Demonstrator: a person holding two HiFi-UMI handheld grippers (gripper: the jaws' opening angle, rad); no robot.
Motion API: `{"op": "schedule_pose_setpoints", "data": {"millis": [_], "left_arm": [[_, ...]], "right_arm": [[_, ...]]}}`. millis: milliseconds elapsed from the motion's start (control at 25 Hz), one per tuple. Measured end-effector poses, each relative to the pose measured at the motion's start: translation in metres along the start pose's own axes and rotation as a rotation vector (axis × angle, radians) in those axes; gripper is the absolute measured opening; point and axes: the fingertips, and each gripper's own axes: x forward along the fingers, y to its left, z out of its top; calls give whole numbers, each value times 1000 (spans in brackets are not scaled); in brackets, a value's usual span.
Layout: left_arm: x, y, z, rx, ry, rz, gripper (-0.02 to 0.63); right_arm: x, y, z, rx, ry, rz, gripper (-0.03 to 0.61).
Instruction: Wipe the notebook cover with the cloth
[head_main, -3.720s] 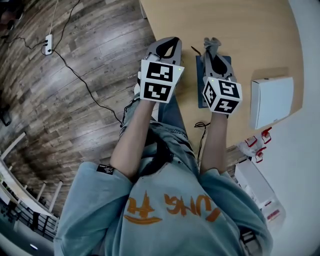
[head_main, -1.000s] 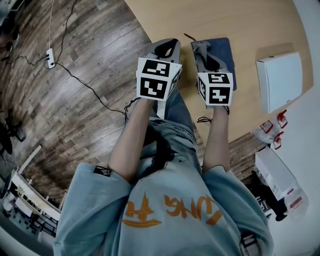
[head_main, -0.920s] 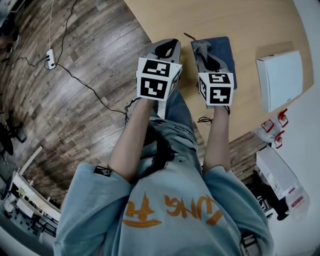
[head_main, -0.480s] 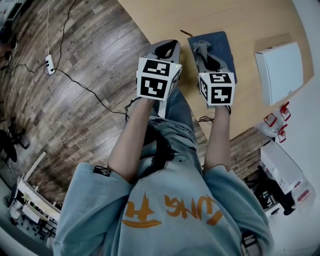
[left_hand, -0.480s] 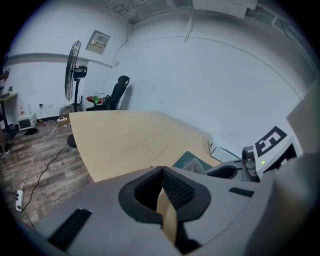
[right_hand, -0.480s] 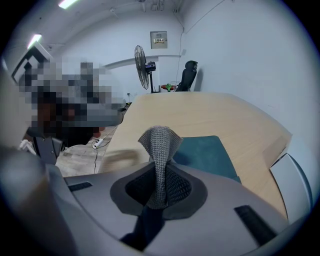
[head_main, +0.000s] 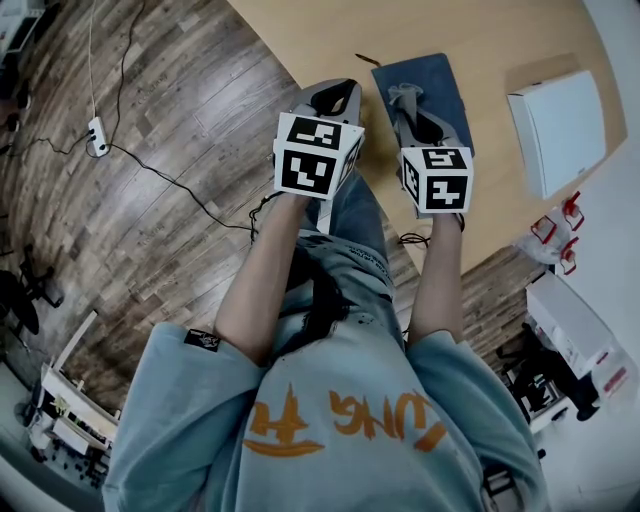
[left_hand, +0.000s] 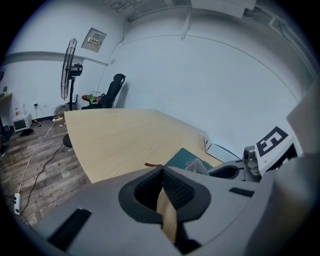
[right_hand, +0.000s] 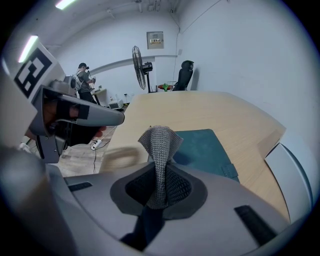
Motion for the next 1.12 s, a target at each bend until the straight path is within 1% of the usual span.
{"op": "schedule_pose_setpoints", "data": {"millis": [680, 1120], "left_arm": [[2, -24, -21, -1, 34, -77, 17], [5, -42, -26, 38, 61, -136, 17]], "right_arm": [[-21, 0, -27, 45, 0, -30, 29], [-32, 0, -43, 86, 2, -56, 29]]}}
